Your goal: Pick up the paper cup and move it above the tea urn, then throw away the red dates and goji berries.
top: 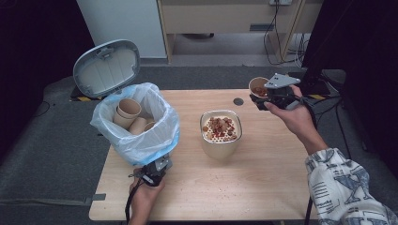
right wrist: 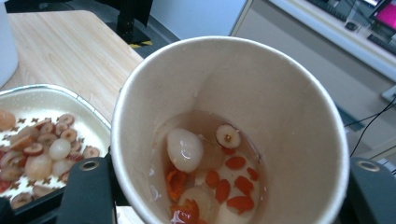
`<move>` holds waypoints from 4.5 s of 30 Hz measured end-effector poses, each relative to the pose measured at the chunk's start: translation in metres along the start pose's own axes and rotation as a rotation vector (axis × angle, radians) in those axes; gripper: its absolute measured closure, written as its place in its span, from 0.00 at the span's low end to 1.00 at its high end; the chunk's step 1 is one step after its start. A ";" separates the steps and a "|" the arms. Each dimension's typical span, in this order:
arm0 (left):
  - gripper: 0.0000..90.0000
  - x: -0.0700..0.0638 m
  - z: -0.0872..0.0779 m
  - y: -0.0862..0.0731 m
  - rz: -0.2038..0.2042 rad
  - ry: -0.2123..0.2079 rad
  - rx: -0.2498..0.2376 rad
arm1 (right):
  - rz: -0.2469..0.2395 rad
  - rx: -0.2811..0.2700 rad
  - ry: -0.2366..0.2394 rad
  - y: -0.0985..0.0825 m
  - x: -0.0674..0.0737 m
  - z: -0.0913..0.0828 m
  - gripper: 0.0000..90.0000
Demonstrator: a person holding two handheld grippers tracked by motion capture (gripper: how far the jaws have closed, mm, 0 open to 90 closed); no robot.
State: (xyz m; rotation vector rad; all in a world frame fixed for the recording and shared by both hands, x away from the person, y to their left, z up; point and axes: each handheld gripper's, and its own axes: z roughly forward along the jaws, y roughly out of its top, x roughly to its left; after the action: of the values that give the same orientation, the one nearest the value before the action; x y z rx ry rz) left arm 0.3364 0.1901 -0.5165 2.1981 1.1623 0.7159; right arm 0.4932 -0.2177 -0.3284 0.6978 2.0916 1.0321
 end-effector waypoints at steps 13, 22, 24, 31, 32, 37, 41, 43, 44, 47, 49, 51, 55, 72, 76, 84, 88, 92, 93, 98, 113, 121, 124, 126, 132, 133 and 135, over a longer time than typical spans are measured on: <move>1.00 0.000 0.000 0.000 -0.003 -0.002 -0.001 | -0.062 -0.025 0.023 0.020 0.008 0.001 0.37; 1.00 0.000 0.000 0.000 -0.003 -0.002 -0.002 | -0.099 -0.030 0.029 0.028 0.010 0.000 0.37; 1.00 0.000 0.000 0.000 -0.006 -0.004 -0.005 | -0.103 -0.032 0.029 0.030 0.010 -0.001 0.37; 1.00 0.001 0.000 0.000 -0.004 -0.003 -0.002 | -0.152 -0.052 0.049 0.041 0.015 0.002 0.37; 1.00 0.000 0.000 0.000 -0.004 -0.003 -0.003 | -0.158 -0.053 0.050 0.042 0.015 0.003 0.37; 1.00 -0.001 0.001 -0.001 -0.018 -0.003 -0.015 | -0.204 -0.045 0.053 0.046 0.019 0.010 0.37; 1.00 -0.001 0.001 0.000 -0.018 0.000 -0.015 | -0.223 -0.041 0.053 0.047 0.020 0.013 0.37; 1.00 -0.002 0.001 0.000 -0.016 0.004 -0.014 | -0.240 -0.044 0.067 0.048 0.023 0.014 0.37; 1.00 -0.002 0.001 0.000 -0.016 0.004 -0.013 | -0.250 -0.044 0.073 0.048 0.025 0.014 0.37; 1.00 -0.002 0.001 0.000 -0.021 0.003 -0.017 | -0.247 -0.045 0.068 0.048 0.025 0.014 0.37; 1.00 -0.002 0.001 0.000 -0.016 0.003 -0.014 | -0.250 -0.046 0.064 0.049 0.026 0.014 0.37; 1.00 -0.002 0.001 0.000 -0.016 0.003 -0.014 | -0.255 -0.045 0.063 0.050 0.027 0.014 0.37; 1.00 -0.001 0.000 0.000 -0.003 0.005 -0.002 | -0.295 -0.049 0.042 0.055 0.032 0.014 0.37; 1.00 -0.001 0.000 0.000 -0.007 0.005 -0.005 | -0.489 -0.063 -0.017 0.059 0.043 0.017 0.36; 1.00 -0.001 0.000 0.000 -0.009 0.005 -0.007 | -0.518 -0.066 -0.024 0.063 0.045 0.015 0.36; 1.00 -0.001 0.000 0.000 -0.008 0.005 -0.007 | -0.532 -0.062 -0.035 0.064 0.044 0.014 0.36; 1.00 -0.001 0.000 0.000 -0.007 0.005 -0.006 | -0.561 -0.055 -0.040 0.064 0.046 0.014 0.36; 1.00 -0.001 0.000 0.000 -0.008 0.004 -0.007 | -0.576 -0.053 -0.053 0.065 0.044 0.014 0.36; 1.00 -0.001 0.000 0.000 -0.007 0.005 -0.006 | -0.582 -0.055 -0.057 0.066 0.043 0.014 0.36; 1.00 -0.001 0.000 0.000 -0.009 0.004 -0.007 | -0.596 -0.058 -0.062 0.068 0.043 0.014 0.36; 1.00 -0.002 0.000 0.000 -0.020 0.005 -0.006 | -0.709 -0.043 -0.112 0.075 0.051 0.013 0.36; 1.00 -0.002 0.000 0.000 -0.019 0.004 -0.006 | -0.726 -0.033 -0.115 0.076 0.053 0.013 0.36; 1.00 -0.001 0.000 0.000 -0.019 0.003 -0.006 | -0.726 -0.030 -0.116 0.076 0.052 0.013 0.36; 1.00 -0.001 0.000 0.000 -0.019 0.003 -0.006 | -0.728 -0.028 -0.115 0.076 0.052 0.013 0.36; 1.00 -0.002 0.000 0.000 -0.019 0.004 -0.006 | -0.729 -0.030 -0.113 0.077 0.054 0.012 0.36; 1.00 -0.002 0.000 0.000 -0.018 0.004 -0.006 | -0.731 -0.029 -0.112 0.077 0.054 0.012 0.36; 1.00 -0.001 0.000 0.000 -0.018 0.003 -0.006 | -0.734 -0.027 -0.112 0.077 0.054 0.012 0.36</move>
State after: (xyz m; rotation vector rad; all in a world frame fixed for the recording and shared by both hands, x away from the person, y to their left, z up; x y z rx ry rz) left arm 0.3356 0.1890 -0.5172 2.1800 1.1786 0.7145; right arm 0.4815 -0.1320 -0.2885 -0.0519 1.9802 0.5828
